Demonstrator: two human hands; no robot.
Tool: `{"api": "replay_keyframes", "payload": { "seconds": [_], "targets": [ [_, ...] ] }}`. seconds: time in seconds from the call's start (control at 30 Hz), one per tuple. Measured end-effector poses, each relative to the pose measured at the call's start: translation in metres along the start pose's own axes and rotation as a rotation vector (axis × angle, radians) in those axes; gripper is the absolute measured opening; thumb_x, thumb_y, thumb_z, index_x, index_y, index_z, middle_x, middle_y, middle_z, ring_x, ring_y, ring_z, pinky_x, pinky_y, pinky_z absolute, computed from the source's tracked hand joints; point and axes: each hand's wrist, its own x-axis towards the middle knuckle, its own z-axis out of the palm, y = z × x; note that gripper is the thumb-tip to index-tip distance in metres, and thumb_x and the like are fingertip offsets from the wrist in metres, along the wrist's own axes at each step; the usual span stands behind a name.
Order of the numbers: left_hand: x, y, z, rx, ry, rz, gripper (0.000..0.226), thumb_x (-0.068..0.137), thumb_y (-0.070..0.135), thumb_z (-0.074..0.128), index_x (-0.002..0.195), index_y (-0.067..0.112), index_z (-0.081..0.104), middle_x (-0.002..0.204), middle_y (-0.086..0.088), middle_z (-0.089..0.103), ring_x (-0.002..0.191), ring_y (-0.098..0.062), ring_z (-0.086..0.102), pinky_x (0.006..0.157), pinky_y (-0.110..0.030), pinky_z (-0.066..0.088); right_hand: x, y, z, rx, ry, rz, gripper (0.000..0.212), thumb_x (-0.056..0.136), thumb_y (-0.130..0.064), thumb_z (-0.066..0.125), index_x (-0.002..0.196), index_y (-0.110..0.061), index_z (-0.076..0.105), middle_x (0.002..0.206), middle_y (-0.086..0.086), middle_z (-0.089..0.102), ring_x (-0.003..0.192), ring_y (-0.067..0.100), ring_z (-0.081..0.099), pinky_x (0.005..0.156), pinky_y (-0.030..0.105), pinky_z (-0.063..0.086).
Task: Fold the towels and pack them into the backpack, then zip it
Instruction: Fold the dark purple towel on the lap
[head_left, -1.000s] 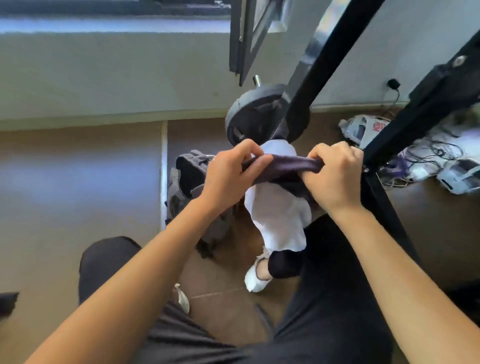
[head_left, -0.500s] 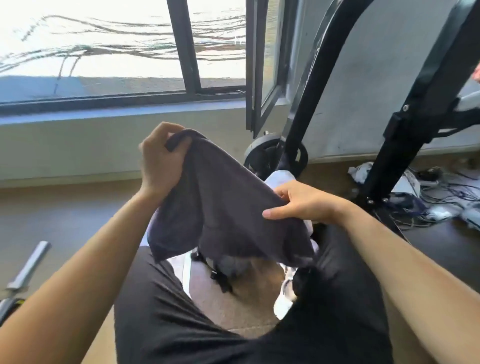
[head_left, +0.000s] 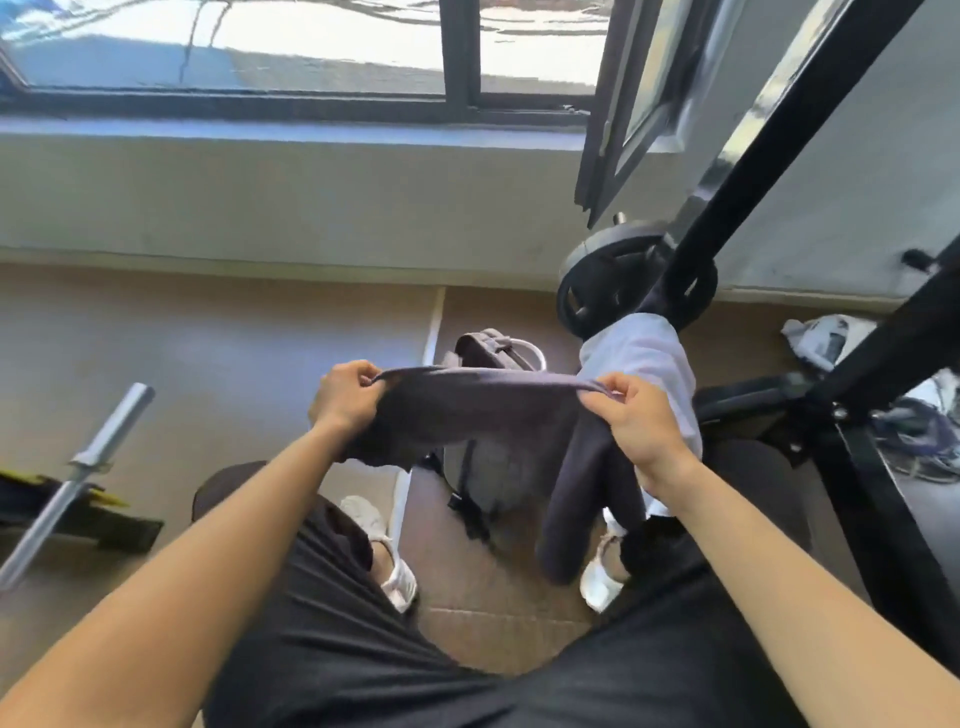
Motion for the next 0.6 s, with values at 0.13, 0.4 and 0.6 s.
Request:
{"api": "replay_keyframes", "payload": {
  "seconds": [0.13,0.4,0.6],
  "targets": [
    [0.002,-0.036,0.022,-0.034,0.014,-0.097,0.019,0.094,0.033,0.065,0.105,0.019,0.073,0.104,-0.007,0.076,0.097,-0.031,0.069,0.084,-0.040,0.055,0.014,-0.012,0.005,-0.076,0.082,-0.107,0.008,0.093,-0.015,0.071,0.089,-0.009,0.068,0.080,0.001,0.066,0.077,0.011,0.059,0.076,0.027,0.050],
    [-0.028,-0.073,0.040,-0.484,0.281,-0.433,0.026,0.102,0.023,0.058,0.118,0.003,0.060,0.108,-0.010,0.061,0.097,-0.024,0.055,0.080,-0.029,0.040,0.011,0.055,0.031,-0.439,-0.320,0.123,0.020,0.082,-0.018,0.079,0.071,-0.011,0.065,0.063,0.000,0.052,0.062,0.012,0.046,0.060,0.030,0.036],
    [-0.035,-0.075,0.035,-0.428,0.349,-0.356,0.015,0.101,0.024,0.060,0.101,0.011,0.052,0.100,-0.005,0.058,0.092,-0.022,0.054,0.076,-0.028,0.038,0.011,0.111,0.027,-0.833,-0.484,0.216,0.034,0.079,-0.034,0.080,0.061,-0.018,0.056,0.064,0.000,0.055,0.065,0.018,0.053,0.060,0.032,0.038]
  ]
}}
